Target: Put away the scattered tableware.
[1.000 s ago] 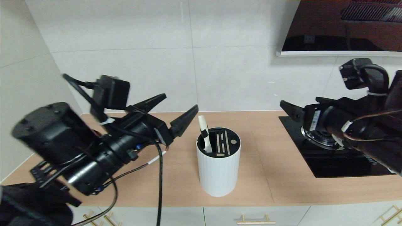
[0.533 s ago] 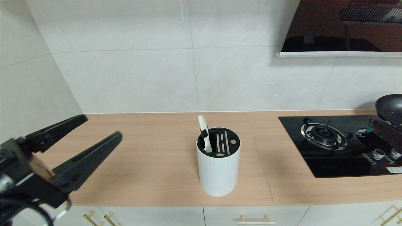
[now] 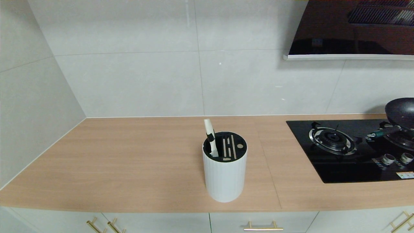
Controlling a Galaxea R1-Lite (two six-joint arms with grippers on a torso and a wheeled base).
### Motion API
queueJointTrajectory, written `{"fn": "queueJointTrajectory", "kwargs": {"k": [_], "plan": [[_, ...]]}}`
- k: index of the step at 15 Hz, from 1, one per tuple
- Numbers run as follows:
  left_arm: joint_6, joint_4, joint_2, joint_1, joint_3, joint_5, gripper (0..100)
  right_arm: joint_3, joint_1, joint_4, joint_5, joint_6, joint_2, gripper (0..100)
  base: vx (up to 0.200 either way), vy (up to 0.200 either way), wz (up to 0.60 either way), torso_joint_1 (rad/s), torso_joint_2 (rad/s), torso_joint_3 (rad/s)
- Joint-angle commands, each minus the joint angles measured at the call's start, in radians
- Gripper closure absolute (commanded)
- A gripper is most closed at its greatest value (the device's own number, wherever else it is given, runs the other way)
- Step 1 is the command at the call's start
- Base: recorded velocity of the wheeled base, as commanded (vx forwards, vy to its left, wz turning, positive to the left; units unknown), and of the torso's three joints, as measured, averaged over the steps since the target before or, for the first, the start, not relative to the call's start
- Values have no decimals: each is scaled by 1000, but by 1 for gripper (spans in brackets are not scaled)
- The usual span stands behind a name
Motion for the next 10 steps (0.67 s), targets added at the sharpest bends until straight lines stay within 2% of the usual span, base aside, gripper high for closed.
{"fn": "queueJointTrajectory", "kwargs": {"k": [1,2,3,4,5,6,7,8,9,10], "plan": [[24,31,-183,109,93,10,0,20,-31,-3,-8,1,-104,0,0,0,0,0,0,0],[27,-12,-181,136,139,43,0,38,-55,-12,-17,1,-111,0,0,0,0,0,0,0],[30,-111,-181,155,199,99,0,74,-135,-12,-2,-9,-168,0,0,0,0,0,0,0],[48,-205,-181,196,251,111,0,121,-135,-18,23,-40,-199,0,0,0,0,0,0,0],[59,-220,-217,258,288,100,0,161,-134,-36,11,-45,-200,0,0,0,0,0,0,0],[57,-196,-277,287,325,73,0,206,-134,-90,-5,-37,-200,0,0,0,0,0,0,0],[59,-199,-277,285,381,80,0,273,-134,-164,-3,-34,-200,0,0,0,0,0,0,0],[36,-145,-277,285,381,119,0,348,-134,-231,1,-31,-200,0,0,0,0,0,0,0],[34,-72,-277,285,381,157,0,345,-134,-190,26,0,-202,0,0,0,0,0,0,0],[51,-4,-277,285,381,188,0,347,-134,-156,74,63,-200,0,0,0,0,0,0,0]]}}
